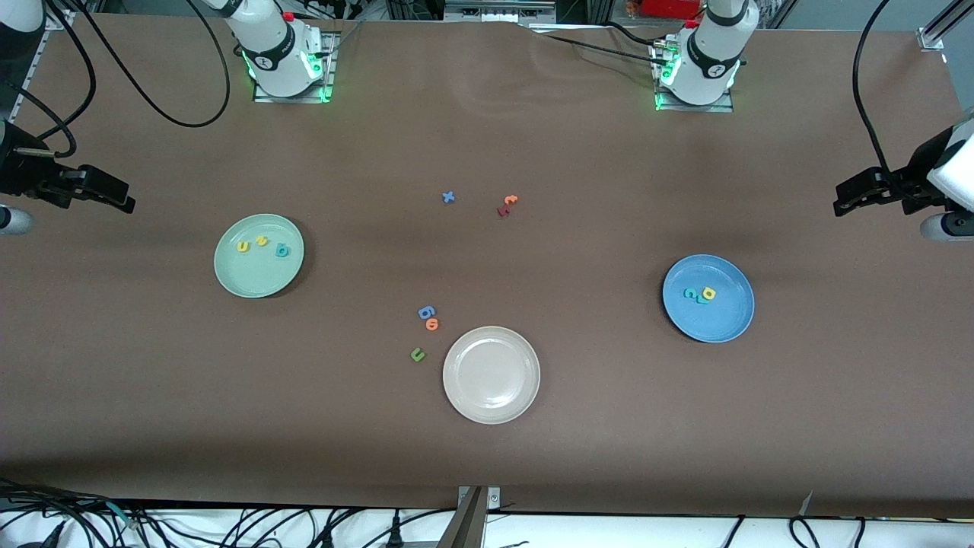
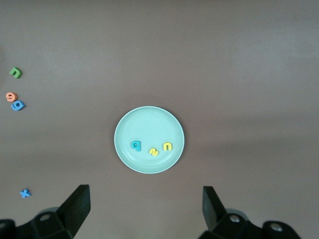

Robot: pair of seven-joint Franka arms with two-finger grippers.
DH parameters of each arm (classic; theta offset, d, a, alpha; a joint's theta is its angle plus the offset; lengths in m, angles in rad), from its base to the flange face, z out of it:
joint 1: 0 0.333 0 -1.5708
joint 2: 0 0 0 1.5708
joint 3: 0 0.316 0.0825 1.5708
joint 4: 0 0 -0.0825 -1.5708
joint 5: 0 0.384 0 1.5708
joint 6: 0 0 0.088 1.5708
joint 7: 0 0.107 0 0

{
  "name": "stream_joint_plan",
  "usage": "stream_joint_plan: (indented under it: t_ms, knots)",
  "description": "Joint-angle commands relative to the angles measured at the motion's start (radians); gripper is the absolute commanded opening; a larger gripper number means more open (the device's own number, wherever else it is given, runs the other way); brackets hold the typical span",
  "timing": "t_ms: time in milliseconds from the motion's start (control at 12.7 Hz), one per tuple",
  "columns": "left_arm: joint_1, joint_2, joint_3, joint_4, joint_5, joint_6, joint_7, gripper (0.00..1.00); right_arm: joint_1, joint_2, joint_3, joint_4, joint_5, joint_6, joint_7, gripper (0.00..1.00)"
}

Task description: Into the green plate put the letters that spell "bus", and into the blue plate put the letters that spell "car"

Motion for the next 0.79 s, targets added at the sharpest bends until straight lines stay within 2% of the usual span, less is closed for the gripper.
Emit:
stream_joint_plan:
  t_ms: [0,710]
  knots:
    - [-0.004,-0.005,0.011,-0.001,-0.031,0.01,-0.006,1.0,-0.001,-0.03,0.009,-0.021,-0.024,0.009,0.008,0.99]
    - [-0.016,-0.002,0.01,-0.001,-0.029,0.01,-0.007,1.0,-0.004,-0.031,-0.005,0.029,-0.009,0.0,0.012,1.0]
